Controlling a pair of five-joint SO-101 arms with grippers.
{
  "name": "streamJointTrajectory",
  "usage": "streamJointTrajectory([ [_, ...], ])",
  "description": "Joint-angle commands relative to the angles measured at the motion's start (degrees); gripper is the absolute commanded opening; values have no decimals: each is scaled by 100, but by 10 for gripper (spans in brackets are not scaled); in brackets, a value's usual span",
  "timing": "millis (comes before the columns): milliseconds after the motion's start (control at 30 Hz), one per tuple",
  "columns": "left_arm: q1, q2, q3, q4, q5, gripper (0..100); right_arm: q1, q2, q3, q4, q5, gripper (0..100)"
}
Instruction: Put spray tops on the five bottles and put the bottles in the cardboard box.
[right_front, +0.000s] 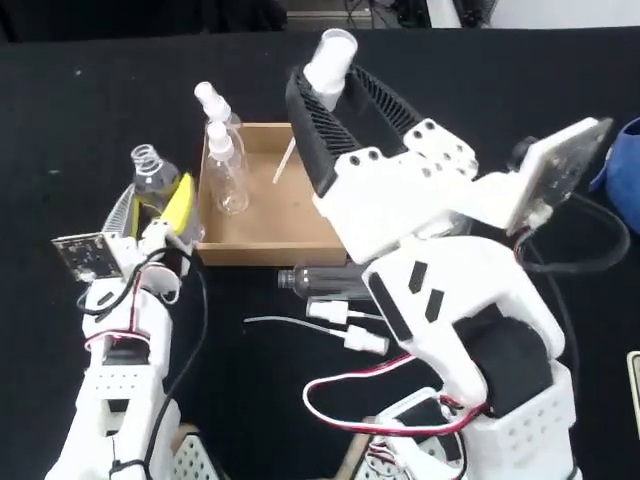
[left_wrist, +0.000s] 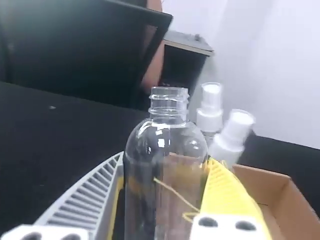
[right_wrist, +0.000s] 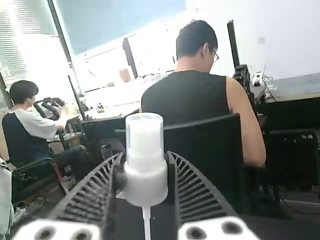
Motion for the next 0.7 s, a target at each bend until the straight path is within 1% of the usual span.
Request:
streamJointTrajectory([
  [0,409,-167,127,-563,-62,30,158,-101,13,-176,-35,11],
  [33,479,-237,163,-686,-220,30,158,-101,48,-202,-35,11],
  [100,593,-378,154,-686,-686,30,158,-101,101,-264,-35,11],
  [200,778,-659,163,-519,-1371,30,158,-101,145,-325,-35,11],
  [267,848,-897,171,-369,-1600,30,149,-101,180,-343,-35,11],
  [367,1007,-1266,198,70,-1679,30,132,-92,347,-642,-35,11],
  [533,1376,-1855,242,1011,-1697,30,132,-101,1200,-2084,-35,11],
  [667,1323,-2479,242,1090,-1723,30,123,-154,1692,-2919,-35,11],
])
